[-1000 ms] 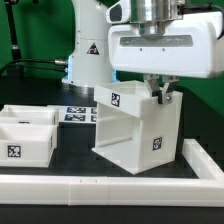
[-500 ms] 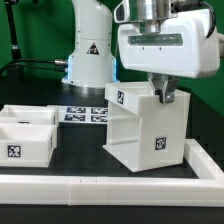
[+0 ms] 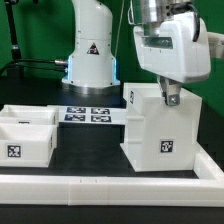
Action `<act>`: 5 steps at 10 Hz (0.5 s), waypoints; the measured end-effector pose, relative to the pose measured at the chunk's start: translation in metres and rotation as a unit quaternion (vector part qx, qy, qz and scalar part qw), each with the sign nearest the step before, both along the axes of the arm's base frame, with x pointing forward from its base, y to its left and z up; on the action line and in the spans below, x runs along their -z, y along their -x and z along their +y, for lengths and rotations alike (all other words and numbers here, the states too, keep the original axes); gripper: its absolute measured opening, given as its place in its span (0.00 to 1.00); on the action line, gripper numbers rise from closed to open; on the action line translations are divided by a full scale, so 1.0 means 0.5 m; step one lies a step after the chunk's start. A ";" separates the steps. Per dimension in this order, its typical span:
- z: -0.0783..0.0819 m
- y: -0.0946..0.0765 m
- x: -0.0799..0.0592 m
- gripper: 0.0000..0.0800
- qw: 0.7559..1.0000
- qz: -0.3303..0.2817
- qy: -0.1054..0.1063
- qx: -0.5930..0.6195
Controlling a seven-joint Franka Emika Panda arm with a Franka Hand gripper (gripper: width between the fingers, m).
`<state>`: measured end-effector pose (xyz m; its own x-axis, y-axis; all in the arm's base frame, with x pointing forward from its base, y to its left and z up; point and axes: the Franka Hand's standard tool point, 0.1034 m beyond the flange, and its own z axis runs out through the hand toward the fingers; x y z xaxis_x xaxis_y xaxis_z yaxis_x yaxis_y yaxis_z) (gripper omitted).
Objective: Assemble drawer
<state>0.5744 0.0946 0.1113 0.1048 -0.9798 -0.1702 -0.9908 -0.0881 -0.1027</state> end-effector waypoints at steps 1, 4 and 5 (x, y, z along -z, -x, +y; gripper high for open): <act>-0.002 -0.018 -0.001 0.05 1.000 -0.002 -0.001 0.001; 0.000 -0.024 0.001 0.05 1.000 -0.004 -0.001 -0.003; 0.000 -0.024 0.001 0.05 1.000 -0.005 -0.001 -0.005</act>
Offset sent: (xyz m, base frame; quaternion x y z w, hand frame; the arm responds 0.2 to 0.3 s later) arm 0.0000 0.0000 0.0000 0.0000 0.0000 0.0000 1.0000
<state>0.5865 0.0946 0.1107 0.1153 -0.9785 -0.1708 -0.9890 -0.0970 -0.1120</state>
